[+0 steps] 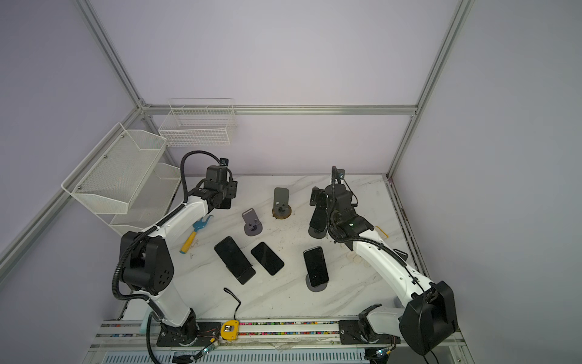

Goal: Remove the phone from the phone stand
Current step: Place the phone at the middle-left of the table.

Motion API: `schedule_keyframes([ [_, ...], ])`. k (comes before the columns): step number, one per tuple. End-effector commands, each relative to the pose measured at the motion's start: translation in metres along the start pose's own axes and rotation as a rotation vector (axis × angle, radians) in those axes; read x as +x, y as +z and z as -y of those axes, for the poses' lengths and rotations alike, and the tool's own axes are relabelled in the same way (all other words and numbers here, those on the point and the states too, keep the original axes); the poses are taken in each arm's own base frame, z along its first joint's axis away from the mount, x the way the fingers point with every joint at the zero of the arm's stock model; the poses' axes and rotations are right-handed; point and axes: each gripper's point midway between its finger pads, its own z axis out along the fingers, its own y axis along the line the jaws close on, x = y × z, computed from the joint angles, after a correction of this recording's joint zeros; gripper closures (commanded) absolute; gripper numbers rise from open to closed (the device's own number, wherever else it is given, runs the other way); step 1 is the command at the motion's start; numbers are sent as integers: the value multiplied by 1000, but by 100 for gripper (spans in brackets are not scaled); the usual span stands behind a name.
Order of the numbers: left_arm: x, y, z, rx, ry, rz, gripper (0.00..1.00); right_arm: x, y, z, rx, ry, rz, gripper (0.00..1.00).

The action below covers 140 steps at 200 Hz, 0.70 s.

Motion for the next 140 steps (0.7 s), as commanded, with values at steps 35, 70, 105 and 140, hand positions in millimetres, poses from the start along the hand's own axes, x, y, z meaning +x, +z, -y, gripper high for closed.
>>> schedule_keyframes([
  [35,26,26,9,74,-66,-49,29,-10,-4,0,-4,26,5,3],
  [70,44,39,11,75,-75,-109,29,-7,-1,-5,-22,34,-7,3],
  [105,62,49,9,97,-97,-159,28,-5,-1,-6,-35,43,-3,3],
  [140,77,61,17,118,-103,-229,28,-2,1,-7,-39,53,-16,3],
])
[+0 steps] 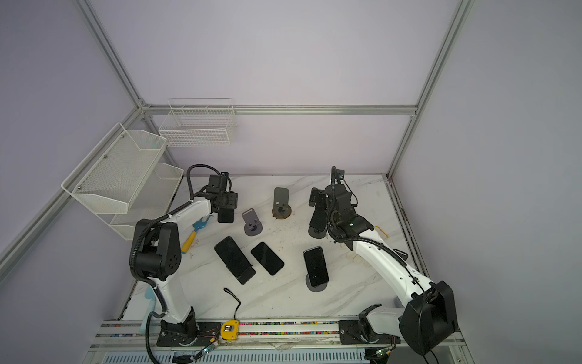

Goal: Remove the phone from the phone stand
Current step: Place the phone at the middle-left of the table.

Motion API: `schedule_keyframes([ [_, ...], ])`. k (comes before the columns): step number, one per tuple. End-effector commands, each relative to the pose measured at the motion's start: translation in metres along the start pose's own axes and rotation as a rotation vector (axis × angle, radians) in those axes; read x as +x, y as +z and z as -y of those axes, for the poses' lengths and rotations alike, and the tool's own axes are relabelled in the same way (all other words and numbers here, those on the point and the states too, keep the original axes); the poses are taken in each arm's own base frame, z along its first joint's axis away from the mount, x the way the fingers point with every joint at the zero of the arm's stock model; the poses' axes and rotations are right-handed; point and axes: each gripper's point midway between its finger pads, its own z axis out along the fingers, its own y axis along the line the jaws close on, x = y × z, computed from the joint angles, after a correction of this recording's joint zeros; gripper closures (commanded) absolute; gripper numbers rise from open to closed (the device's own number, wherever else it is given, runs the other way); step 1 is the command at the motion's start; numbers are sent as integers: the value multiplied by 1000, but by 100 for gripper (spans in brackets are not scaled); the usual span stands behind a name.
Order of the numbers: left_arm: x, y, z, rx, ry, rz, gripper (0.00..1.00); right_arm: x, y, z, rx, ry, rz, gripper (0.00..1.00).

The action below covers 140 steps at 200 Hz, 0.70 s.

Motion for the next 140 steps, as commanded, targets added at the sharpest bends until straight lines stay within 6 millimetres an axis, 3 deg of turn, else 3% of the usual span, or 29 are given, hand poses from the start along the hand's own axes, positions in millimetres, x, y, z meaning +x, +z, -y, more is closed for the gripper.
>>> schedule_keyframes([
  [1,1,5,4,26,-39,-20,28,-7,1,-3,-12,28,9,3],
  [43,20,16,2,10,-45,-62,28,-2,4,-5,-25,51,-8,3],
  [140,34,39,3,38,-23,-141,25,3,9,-18,-87,108,-27,3],
])
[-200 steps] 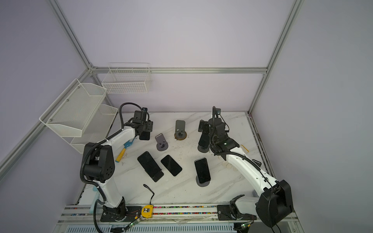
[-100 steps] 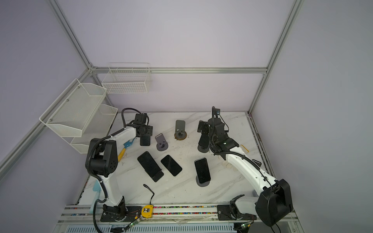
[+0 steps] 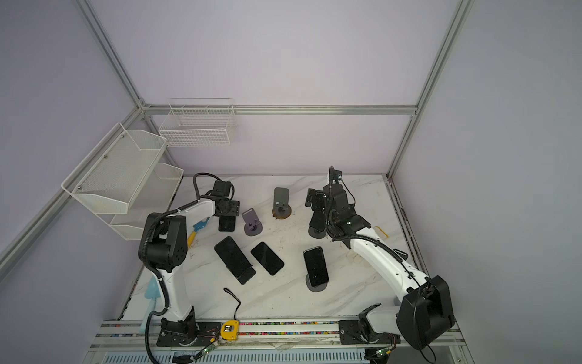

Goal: Remove the phone from the phone stand
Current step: Place the phone at the middle-left of the table.

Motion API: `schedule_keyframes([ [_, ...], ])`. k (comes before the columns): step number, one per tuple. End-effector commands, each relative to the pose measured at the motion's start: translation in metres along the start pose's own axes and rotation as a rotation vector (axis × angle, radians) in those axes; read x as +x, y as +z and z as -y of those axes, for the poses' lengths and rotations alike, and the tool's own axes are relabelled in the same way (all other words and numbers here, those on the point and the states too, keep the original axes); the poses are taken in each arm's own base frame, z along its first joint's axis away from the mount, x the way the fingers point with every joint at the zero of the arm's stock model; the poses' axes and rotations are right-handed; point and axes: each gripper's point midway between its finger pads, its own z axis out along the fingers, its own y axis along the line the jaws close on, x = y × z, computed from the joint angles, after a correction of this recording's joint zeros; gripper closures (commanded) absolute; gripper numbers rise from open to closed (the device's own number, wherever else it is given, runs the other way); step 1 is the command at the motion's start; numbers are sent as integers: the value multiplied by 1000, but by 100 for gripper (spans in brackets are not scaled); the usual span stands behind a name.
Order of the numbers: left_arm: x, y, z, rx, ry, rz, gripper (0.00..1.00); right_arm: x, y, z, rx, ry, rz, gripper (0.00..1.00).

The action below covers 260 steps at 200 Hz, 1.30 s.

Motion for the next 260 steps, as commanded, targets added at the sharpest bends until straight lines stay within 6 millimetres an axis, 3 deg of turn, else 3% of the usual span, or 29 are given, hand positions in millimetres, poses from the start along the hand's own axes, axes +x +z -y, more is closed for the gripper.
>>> schedule_keyframes([
  [1,-17,-5,-2,30,-12,18,25,-10,-1,-4,-20,37,26,3],
  [79,-7,11,-1,32,-3,-75,23,-9,2,-3,-10,22,15,3],
  [136,-10,6,-2,27,-13,-74,20,-5,5,-4,-19,24,12,3],
  [173,-49,-40,-2,66,-62,42,12,2,12,-12,-56,19,-15,3],
  [181,-61,-54,-4,72,-73,75,11,14,23,-13,-58,9,-53,3],
  [202,-80,-88,-4,107,-89,150,10,24,37,-15,-53,-29,-106,3],
  [224,-88,-114,1,163,-81,195,9,25,45,-20,-58,-44,-132,3],
  [260,-84,-144,8,234,-137,265,9,34,51,-53,-227,-27,-184,5],
])
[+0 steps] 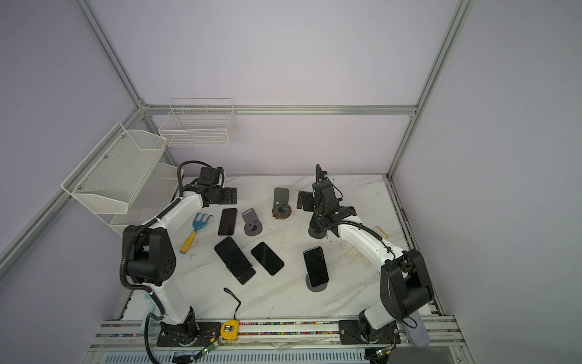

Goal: Remove the phone from the phone stand
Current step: Place the phone at the middle-left of the table, then remove the phone from the phone stand.

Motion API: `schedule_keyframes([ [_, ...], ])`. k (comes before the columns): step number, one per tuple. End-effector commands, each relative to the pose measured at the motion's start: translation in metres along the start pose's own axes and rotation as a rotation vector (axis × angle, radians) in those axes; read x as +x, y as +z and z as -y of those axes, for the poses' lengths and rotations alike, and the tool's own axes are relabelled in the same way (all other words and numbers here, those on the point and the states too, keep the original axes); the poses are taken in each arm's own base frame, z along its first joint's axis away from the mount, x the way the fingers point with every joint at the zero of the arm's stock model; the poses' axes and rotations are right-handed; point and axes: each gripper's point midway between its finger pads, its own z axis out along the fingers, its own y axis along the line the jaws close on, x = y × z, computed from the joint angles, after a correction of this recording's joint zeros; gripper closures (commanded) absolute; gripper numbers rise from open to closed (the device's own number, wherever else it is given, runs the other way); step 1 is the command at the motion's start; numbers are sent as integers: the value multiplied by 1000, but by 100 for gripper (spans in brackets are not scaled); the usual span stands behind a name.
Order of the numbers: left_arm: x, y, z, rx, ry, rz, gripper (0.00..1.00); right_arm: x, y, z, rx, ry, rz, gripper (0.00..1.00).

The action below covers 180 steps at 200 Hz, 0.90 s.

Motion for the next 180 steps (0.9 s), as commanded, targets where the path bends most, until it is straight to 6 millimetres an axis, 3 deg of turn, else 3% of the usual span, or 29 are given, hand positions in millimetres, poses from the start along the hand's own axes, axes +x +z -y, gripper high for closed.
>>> schedule_keyframes([
  [1,-24,-28,15,89,-55,116,9,-11,2,-28,-134,-1,-9,5],
  [47,-27,-44,14,111,-118,232,7,-2,1,-79,-273,-121,-33,5],
  [71,-20,-44,6,83,-149,278,6,17,1,-109,-343,-199,-50,5],
  [129,10,-18,-16,-22,-136,279,1,71,-25,-208,-614,-315,-81,5],
  [151,20,-5,-14,0,-75,245,0,87,-37,-233,-658,-373,-87,4],
  [180,32,6,-14,23,-64,211,0,108,-40,-248,-669,-394,-127,4],
])
